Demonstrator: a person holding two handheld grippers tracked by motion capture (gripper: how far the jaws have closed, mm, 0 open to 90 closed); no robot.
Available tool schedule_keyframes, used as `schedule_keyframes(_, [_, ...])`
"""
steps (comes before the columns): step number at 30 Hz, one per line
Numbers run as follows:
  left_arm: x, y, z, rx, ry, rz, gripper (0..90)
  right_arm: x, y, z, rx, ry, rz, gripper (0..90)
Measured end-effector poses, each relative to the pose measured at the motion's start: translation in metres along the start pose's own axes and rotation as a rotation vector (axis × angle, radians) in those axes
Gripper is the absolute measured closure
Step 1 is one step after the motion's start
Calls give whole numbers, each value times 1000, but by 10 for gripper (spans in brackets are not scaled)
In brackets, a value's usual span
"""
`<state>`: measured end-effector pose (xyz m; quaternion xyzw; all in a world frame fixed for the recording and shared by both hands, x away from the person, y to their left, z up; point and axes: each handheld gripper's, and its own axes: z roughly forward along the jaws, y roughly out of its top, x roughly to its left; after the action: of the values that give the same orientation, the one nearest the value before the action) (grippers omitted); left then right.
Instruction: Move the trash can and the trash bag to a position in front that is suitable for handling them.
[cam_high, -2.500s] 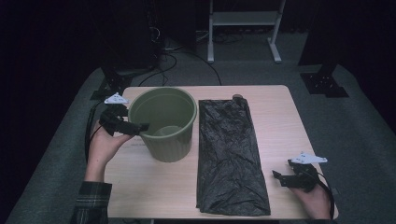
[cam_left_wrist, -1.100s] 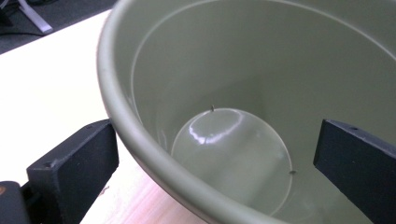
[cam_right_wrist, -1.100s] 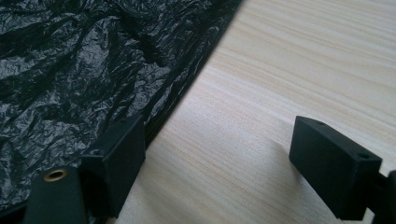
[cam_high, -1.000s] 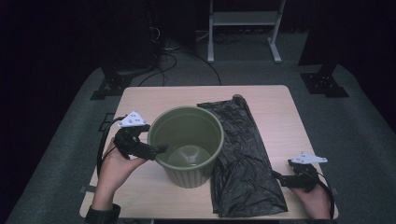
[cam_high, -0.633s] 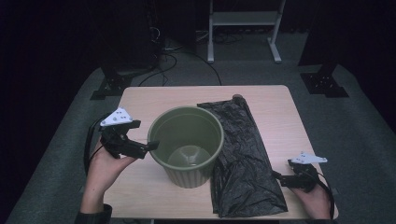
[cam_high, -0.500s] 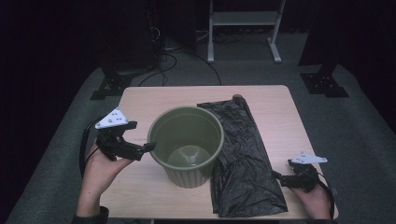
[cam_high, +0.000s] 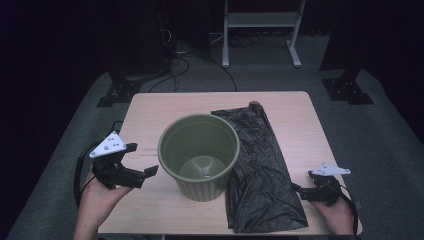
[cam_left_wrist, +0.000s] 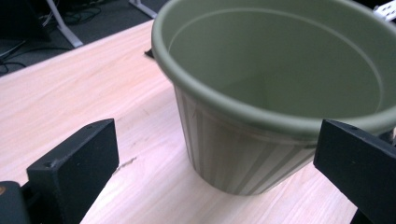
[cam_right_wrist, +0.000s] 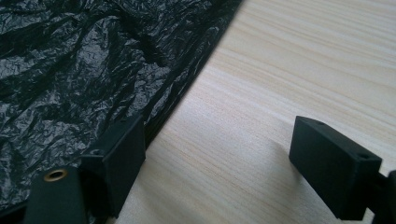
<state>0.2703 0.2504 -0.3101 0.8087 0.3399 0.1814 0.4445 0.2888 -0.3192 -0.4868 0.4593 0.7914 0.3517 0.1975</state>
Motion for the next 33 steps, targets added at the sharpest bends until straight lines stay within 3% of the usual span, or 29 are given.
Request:
schedule_keyframes(5, [0, -18, 11, 20, -1, -17, 0, 0, 0, 0, 0, 0, 0, 176])
schedule_keyframes(15, [2, -37, 30, 46, 9, -22, 0, 0, 0, 0, 0, 0, 0, 176])
schedule_keyframes(21, [2, -49, 45, 67, 12, 4, 0, 0, 0, 0, 0, 1, 0, 176])
schedule_keyframes(33, [5, -69, 60, 31, 26, 12, 0, 0, 0, 0, 0, 1, 1, 176])
